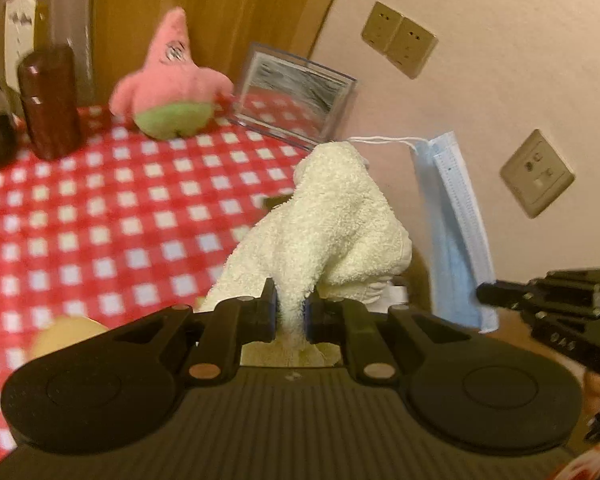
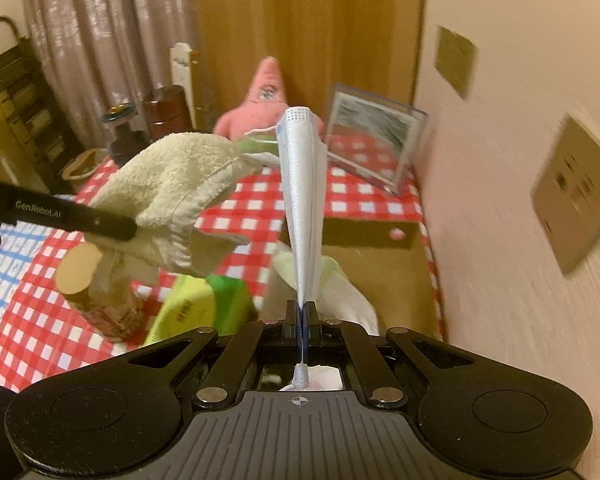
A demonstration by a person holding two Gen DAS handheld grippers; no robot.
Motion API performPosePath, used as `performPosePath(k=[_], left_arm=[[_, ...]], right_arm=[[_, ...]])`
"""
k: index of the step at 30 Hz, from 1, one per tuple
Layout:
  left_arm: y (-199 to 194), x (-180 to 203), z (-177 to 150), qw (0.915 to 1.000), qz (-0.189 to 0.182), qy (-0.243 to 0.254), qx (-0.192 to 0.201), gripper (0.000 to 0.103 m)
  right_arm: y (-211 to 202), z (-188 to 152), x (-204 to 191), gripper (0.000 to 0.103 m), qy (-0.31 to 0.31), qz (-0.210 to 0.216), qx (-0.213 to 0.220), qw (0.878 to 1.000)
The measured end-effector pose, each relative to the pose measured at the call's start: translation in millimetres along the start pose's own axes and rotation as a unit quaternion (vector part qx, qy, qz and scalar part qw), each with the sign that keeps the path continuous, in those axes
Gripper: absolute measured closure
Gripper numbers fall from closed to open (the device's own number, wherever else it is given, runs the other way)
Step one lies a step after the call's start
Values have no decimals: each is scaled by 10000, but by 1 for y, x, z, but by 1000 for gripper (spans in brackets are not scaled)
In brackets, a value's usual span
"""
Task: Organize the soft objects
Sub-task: 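Carry the cream towel and white mask over the cardboard box with both tools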
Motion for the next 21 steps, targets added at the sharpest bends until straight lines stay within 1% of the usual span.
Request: performPosePath(k=[7,9,12,16,21], left_arm=[[42,37,-11,9982,-421,-435,-36,92],[55,44,-12,9966,-535,-634,-25,92],[71,51,-14,9932,-690,-932,29,92],[90,55,-18,9861,-899,-1391,97,92],[115,58,-27,9803,-953,-1729,52,92]], right_arm=[[10,-28,34,102,271,-88,-236,9993],[15,-34,43,102,311,-144,-289,9990],[21,-40,54,102,395,-207,-357,9984],[30,-49,67,102,536,-254,-437,9973],[45,-59,78,102,673,-258,-575,9957]])
Point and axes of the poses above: each gripper's, at about its wrist camera, not at the fingertips, and y roughly the way its jaws point, x to its right, z to its top, the point moved 10 cm from there along y, roughly the way its jaws point, and after that the axes turned 13 degrees about -z, right-handed, at the moved point
